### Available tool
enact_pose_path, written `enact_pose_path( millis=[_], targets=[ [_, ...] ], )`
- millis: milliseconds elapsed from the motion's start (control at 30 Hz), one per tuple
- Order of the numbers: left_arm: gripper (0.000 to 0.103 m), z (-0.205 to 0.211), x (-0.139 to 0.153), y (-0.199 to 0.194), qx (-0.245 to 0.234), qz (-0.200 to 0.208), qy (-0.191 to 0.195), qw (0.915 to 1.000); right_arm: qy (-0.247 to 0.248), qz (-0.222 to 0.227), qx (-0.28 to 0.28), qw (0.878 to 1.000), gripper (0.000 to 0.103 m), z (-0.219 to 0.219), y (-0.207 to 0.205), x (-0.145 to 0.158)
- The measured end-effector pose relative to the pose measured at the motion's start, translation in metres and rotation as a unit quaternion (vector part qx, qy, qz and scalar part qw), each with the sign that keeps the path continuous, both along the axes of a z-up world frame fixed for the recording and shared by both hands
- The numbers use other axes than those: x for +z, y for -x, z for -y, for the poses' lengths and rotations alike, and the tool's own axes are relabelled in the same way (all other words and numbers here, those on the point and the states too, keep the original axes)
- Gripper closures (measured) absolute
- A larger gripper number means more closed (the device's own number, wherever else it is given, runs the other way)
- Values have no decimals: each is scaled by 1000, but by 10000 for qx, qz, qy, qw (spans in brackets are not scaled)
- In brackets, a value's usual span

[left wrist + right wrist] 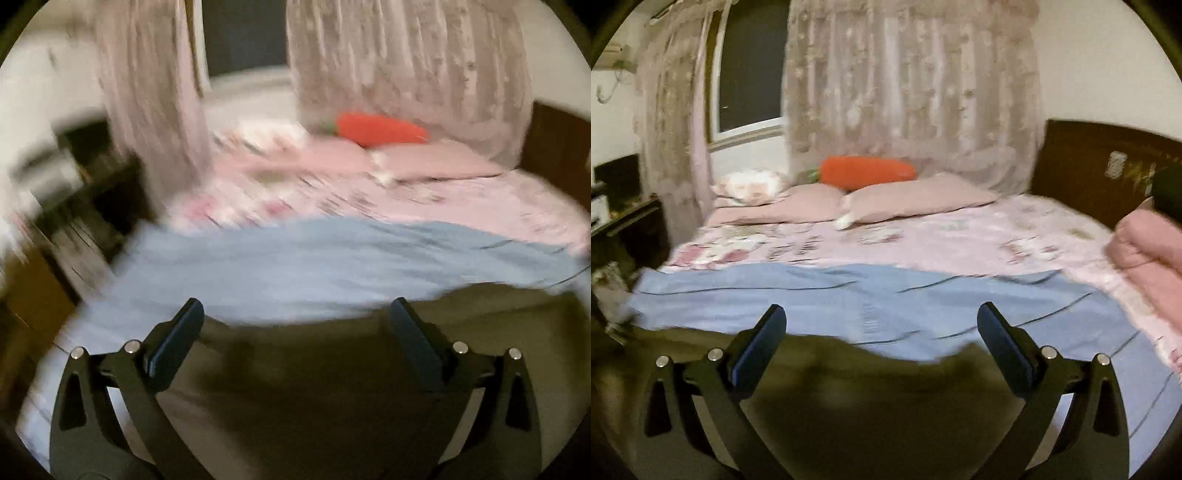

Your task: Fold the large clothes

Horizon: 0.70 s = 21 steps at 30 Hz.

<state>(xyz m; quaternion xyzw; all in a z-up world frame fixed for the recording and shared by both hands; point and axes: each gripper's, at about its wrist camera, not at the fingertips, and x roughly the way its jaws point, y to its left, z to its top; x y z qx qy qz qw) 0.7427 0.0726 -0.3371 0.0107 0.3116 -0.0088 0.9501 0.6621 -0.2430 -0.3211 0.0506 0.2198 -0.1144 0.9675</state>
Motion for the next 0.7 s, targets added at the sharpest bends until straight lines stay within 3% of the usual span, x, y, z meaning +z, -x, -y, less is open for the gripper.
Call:
enact_pose_path(
  millis=[33, 133, 200, 300, 400, 700],
  targets=[
    [2, 10, -6, -4, -86, -116, 69, 9999, -29, -193, 134, 9997, 1, -17, -14, -7],
    [2, 46, -43, -23, -105, -188, -671, 9975, 416, -620, -6, 9972, 1, -45, -46, -36],
    [2, 49, -56, -28, -132, -71, -830, 9964, 370, -840, -142, 9957, 1, -42, -63, -61],
    [2, 46, -72, -34, -206, -8, -658, 9976, -72, -980, -127, 9951, 1, -27, -72, -82],
    [2, 40, -86, -46, -216, -108, -465, 9986, -114, -979, -89, 9951, 1, -25, -79, -95],
    [2, 48, -93, -48, -159, -156, -645, 9977, -415, -994, 27, 9942, 1, -13, -82, -107]
  ],
)
